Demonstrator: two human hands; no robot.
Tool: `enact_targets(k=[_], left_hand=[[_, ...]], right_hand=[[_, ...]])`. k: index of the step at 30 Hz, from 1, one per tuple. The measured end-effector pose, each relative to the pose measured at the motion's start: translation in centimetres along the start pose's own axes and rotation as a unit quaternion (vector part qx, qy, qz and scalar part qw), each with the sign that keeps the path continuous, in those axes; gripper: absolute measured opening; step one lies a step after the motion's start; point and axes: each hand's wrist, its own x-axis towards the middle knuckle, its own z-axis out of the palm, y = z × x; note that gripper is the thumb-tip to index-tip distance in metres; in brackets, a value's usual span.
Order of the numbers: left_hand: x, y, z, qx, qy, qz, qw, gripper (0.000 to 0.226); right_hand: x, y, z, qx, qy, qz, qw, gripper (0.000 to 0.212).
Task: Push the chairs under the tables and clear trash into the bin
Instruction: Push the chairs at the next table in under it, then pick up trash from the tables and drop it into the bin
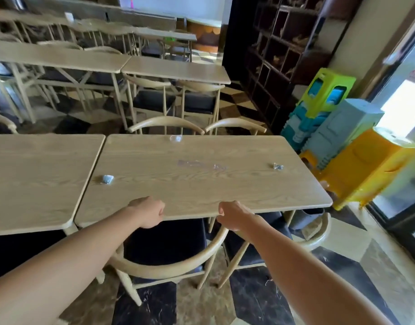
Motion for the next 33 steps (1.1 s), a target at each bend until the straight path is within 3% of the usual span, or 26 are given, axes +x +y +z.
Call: enact_targets(k=[8,14,22,33], left_hand=[[0.5,2.2,-2.9,0.01,0.089,-0.045,0.995,0.011],[1.0,2.3,-4.7,0.015,0.143,-0.069,0.987,0.022],[2.9,2.5,-4.1,0.011,0.146,-0.087,0.985,0.023],[12.3,6.7,-8.0,0.004,0.138,-0.013,0.99,0.023]], right_hand=[[0.8,-1.3,-2.8,0.004,0.078,0.001,0.997,0.026],[2.2,-4.0,-4.3,0.011,0.109,-0.029,0.994,0.025],[3.7,-4.7,-4.0,0.002,0.11,-0.068,0.992,0.028],[9.1,0.0,-8.0,0.003,0.114,0.015,0.993,0.031]])
